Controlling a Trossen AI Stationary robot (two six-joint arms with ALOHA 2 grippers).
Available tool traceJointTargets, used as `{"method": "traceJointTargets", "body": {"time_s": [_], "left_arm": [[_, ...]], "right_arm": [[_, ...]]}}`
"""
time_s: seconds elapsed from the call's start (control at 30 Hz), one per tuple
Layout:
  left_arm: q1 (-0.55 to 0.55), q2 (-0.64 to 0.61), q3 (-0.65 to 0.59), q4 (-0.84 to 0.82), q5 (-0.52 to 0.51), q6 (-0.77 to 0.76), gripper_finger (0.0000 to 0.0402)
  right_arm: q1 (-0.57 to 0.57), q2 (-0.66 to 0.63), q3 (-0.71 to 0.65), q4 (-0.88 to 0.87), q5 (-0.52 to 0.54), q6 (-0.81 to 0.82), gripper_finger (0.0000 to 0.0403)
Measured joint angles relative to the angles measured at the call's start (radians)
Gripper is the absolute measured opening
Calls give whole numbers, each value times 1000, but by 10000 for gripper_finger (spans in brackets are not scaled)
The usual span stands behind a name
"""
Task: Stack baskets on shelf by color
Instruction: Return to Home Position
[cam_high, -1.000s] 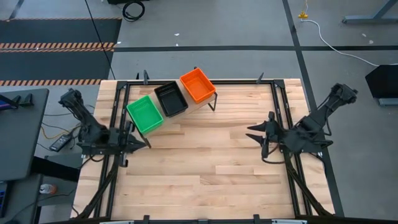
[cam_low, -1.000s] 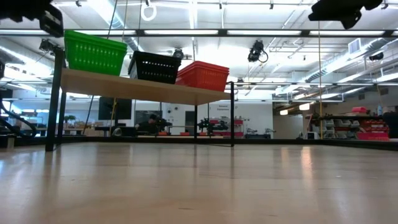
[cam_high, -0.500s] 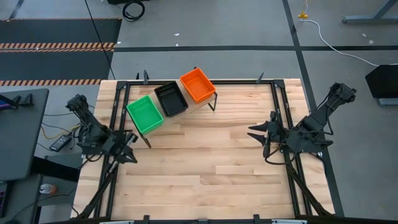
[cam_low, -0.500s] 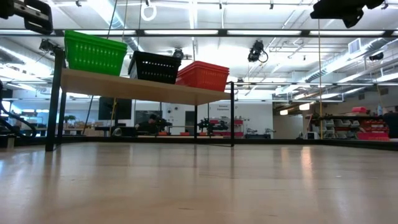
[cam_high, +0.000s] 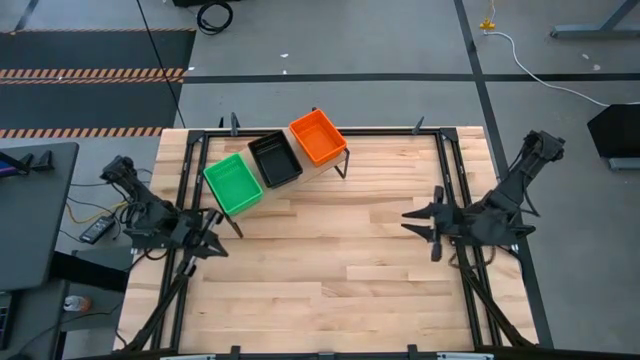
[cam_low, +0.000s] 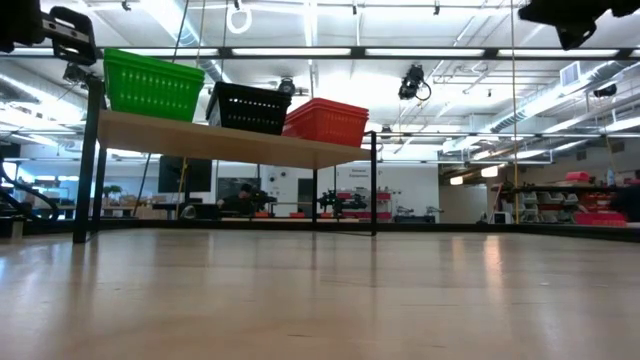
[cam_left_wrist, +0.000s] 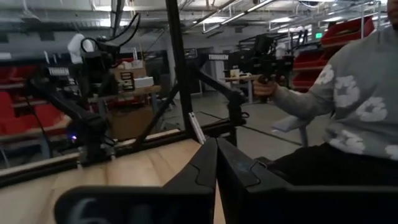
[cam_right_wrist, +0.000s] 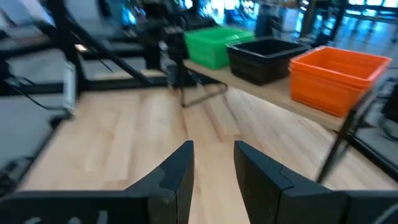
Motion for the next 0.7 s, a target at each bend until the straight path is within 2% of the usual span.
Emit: {"method": "traceJointTargets", "body": {"time_s": [0.3, 0.7], "left_arm": [[7, 1, 0, 76, -18, 67, 11], [8, 1, -1, 192, -44, 67, 16]], "right_arm": [[127, -257, -143, 36, 62, -15, 109], [193, -435, -343, 310, 48, -279, 47]]}}
